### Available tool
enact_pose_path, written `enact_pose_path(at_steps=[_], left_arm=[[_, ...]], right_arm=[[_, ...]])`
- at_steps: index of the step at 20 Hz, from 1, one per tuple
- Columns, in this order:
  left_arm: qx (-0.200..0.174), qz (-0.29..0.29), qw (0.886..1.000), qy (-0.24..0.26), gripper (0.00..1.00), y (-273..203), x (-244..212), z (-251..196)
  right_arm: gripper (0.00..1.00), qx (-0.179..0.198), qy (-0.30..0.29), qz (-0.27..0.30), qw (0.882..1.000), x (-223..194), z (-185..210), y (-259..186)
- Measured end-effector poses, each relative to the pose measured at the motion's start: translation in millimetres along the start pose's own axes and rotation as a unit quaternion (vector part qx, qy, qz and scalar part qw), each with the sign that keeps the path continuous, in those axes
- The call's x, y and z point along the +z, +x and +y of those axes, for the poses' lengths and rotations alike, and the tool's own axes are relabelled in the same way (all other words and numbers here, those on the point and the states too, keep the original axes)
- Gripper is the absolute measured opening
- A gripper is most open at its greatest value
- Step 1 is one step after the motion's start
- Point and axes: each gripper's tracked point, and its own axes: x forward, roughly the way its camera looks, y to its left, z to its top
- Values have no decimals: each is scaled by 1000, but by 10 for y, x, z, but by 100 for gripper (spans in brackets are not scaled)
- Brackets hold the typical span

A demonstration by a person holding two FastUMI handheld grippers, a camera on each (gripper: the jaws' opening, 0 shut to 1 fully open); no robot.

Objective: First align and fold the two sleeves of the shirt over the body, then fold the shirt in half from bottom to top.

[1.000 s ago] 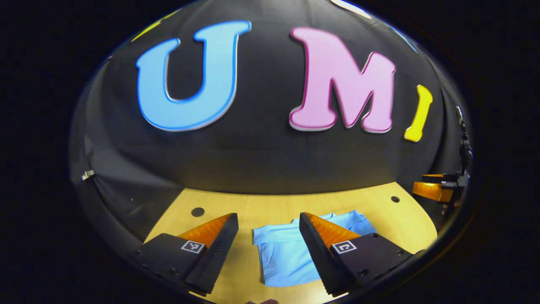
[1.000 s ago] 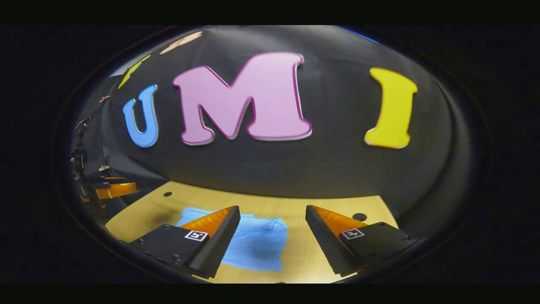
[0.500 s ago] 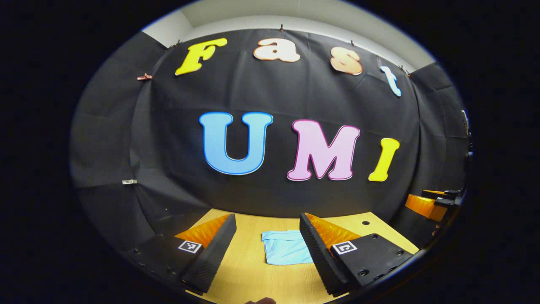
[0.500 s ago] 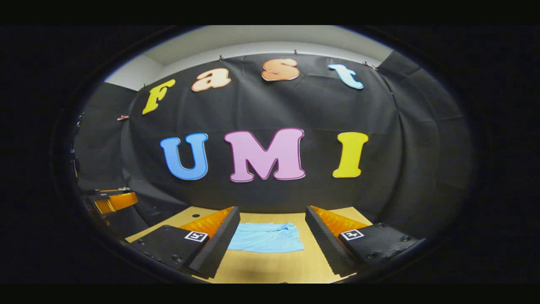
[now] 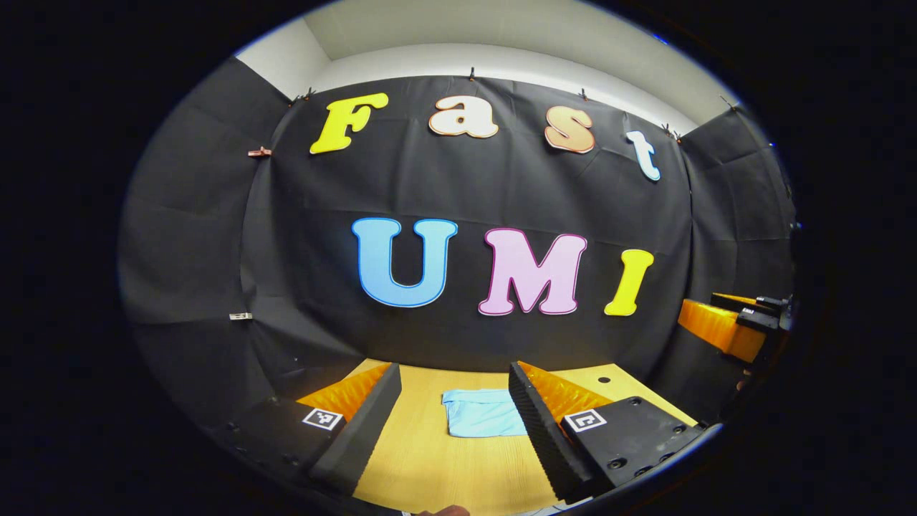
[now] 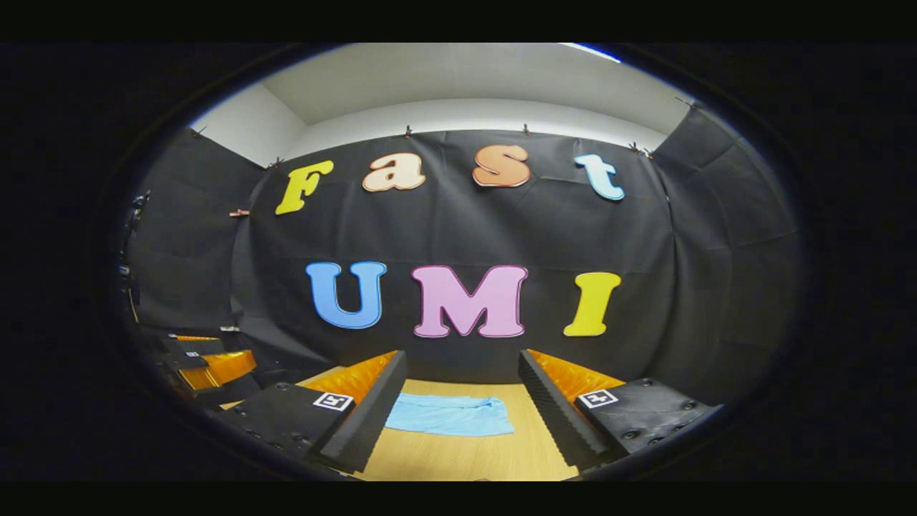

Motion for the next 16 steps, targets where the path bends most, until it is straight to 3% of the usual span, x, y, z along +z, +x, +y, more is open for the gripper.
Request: enact_pose_path(at_steps=[5, 6, 7, 9, 16], left_arm=[[33, -1, 999, -5, 97, -217, 64, 93], [41, -4, 999, -6, 96, -246, 95, 96], [53, -12, 998, -8, 96, -252, 140, 117], [75, -19, 997, -19, 96, -264, 195, 121], [108, -31, 993, -29, 97, -287, 282, 0]], right_arm=[[100, 5, 16, -10, 1000, 112, -147, 133], [97, 6, 22, -10, 1000, 129, -179, 170], [100, 11, 27, -9, 1000, 128, -195, 236], [97, 28, 28, 2, 999, 113, -205, 404], [98, 55, 17, -8, 998, 162, -432, 639]])
